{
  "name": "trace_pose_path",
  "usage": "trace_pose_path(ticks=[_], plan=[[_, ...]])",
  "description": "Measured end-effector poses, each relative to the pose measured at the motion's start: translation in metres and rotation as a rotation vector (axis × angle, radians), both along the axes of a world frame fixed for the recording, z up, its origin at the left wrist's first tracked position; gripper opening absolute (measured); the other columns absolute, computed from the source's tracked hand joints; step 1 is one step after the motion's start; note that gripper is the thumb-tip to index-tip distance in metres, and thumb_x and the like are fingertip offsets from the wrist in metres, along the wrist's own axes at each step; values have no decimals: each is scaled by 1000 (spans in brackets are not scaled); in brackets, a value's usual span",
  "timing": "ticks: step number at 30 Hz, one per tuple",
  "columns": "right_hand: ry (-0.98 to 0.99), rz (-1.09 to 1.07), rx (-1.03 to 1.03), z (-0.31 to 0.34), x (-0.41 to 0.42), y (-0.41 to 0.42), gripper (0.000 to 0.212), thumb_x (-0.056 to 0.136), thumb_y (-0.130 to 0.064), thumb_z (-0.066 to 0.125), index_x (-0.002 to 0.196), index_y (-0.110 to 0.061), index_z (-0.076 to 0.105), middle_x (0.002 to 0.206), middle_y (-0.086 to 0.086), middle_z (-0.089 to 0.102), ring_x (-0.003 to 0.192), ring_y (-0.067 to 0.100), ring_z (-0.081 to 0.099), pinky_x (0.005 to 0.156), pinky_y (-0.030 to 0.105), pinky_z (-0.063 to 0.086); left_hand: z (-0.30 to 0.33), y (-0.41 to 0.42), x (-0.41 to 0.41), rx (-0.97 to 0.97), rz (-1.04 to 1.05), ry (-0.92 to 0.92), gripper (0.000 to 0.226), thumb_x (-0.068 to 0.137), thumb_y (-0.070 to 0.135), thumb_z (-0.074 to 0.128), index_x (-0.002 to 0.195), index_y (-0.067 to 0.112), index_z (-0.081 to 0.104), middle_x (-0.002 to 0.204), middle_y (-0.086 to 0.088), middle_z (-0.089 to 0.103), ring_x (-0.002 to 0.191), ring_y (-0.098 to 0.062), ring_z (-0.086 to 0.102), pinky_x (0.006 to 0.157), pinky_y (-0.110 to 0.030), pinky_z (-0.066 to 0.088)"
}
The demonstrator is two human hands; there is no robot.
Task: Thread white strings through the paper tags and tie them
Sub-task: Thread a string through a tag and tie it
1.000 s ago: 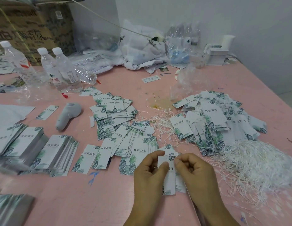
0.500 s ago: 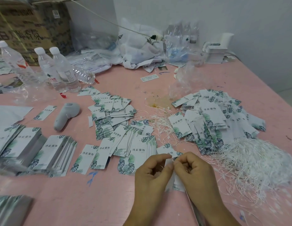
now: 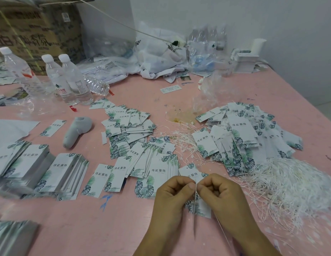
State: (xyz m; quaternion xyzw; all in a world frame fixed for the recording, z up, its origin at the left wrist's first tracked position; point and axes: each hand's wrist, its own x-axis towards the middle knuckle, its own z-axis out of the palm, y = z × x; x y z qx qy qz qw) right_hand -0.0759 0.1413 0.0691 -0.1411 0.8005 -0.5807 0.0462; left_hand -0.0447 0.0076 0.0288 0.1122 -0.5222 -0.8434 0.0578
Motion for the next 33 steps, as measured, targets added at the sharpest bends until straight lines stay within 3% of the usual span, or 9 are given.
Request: trace_pose_path(ticks=[7, 10, 14, 18, 22, 27, 33], plan=[[-82, 59, -50, 4, -2, 2, 7, 76, -30, 68, 77, -26, 72, 68, -1, 70, 61, 5, 61, 57, 16, 48, -1, -1, 0, -14, -36, 27, 19, 78, 30, 75, 78, 14, 65, 71, -13, 56, 69, -24, 47, 65, -34, 42], [-244, 55, -185, 6, -10, 11, 11, 83, -14, 71, 88, -23, 74, 68, -5, 69, 54, 1, 59, 51, 12, 45, 3, -1, -2, 88, 39, 42, 19, 83, 28, 72, 81, 11, 64, 73, -15, 54, 67, -24, 45, 66, -36, 37], [-487, 26, -500, 7, -24, 27, 17, 70, -4, 68, 83, -12, 75, 65, 9, 54, 47, 11, 44, 41, 19, 38, 10, -10, -3, 323, 108, 53, 17, 91, 18, 63, 75, 15, 67, 86, -14, 67, 63, -13, 56, 53, -21, 48], [-634, 39, -721, 7, -32, 37, 22, 70, 6, 61, 81, -6, 76, 71, 14, 62, 50, 12, 54, 43, 19, 48, 14, -15, -3, 459, 131, 21, 12, 87, 17, 58, 76, 14, 63, 81, -20, 69, 56, -15, 58, 44, -19, 47], [-729, 82, -879, 5, -35, 41, 26, 76, 7, 54, 85, -4, 76, 80, 17, 67, 62, 15, 64, 55, 21, 57, 14, -15, -2, 397, 171, 18, 11, 87, 19, 59, 78, 16, 63, 71, -16, 65, 52, -15, 55, 42, -19, 45], [-760, 107, -952, 4, -34, 38, 34, 78, 13, 47, 102, 8, 71, 105, 28, 68, 89, 26, 72, 70, 28, 60, 2, -15, -3, 55, 243, 70, 9, 85, 20, 67, 77, 21, 66, 68, -9, 62, 55, -13, 49, 50, -19, 42], [-667, 31, -810, 2, -28, 25, 27, 73, 10, 55, 87, 3, 76, 95, 28, 71, 78, 23, 74, 61, 24, 60, 2, -7, 0, 47, 211, 111, 23, 73, 24, 78, 93, 14, 73, 77, -17, 71, 64, -18, 59, 62, -25, 50]])
